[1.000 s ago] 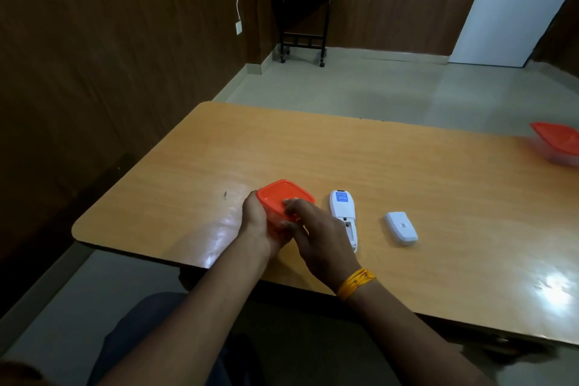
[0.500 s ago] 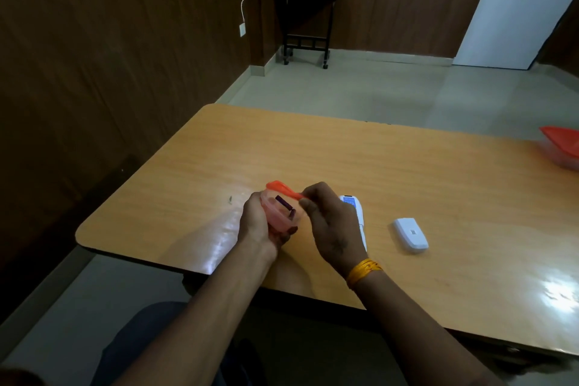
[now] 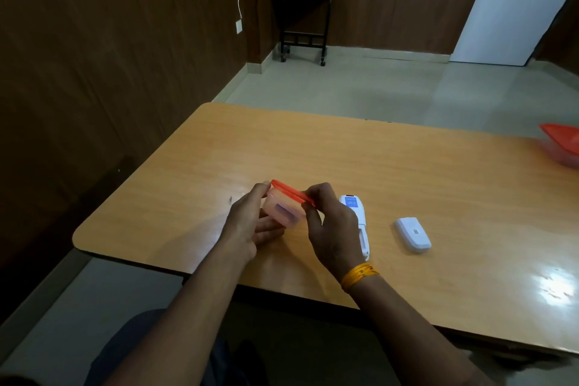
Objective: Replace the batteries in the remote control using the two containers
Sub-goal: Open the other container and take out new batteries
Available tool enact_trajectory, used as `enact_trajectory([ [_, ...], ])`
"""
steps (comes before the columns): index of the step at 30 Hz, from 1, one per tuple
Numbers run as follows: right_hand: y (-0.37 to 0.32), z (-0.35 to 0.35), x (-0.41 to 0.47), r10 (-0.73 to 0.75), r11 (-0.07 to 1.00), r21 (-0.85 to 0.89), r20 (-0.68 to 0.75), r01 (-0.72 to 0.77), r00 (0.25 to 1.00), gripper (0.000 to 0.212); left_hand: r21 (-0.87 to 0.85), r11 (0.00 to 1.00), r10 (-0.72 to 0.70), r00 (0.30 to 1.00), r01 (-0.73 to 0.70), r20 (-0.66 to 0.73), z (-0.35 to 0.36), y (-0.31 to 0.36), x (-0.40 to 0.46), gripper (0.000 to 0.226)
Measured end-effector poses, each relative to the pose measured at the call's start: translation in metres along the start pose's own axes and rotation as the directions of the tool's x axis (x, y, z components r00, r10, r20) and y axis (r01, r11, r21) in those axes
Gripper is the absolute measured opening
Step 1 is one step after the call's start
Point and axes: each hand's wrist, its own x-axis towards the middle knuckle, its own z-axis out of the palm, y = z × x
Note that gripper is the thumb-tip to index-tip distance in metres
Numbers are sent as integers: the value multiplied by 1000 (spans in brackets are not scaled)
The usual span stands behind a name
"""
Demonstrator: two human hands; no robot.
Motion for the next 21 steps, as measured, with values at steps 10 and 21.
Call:
enact_trajectory([
  [10,20,9,21,75,997,-3,83,-75,994,22,261,939,246,968,-225,-50,-17,1,11,16],
  [21,6,20,37,0,1000,-26,-78,-2,997,2,844,470,508,861,-258,-20,-39,11,29,14],
])
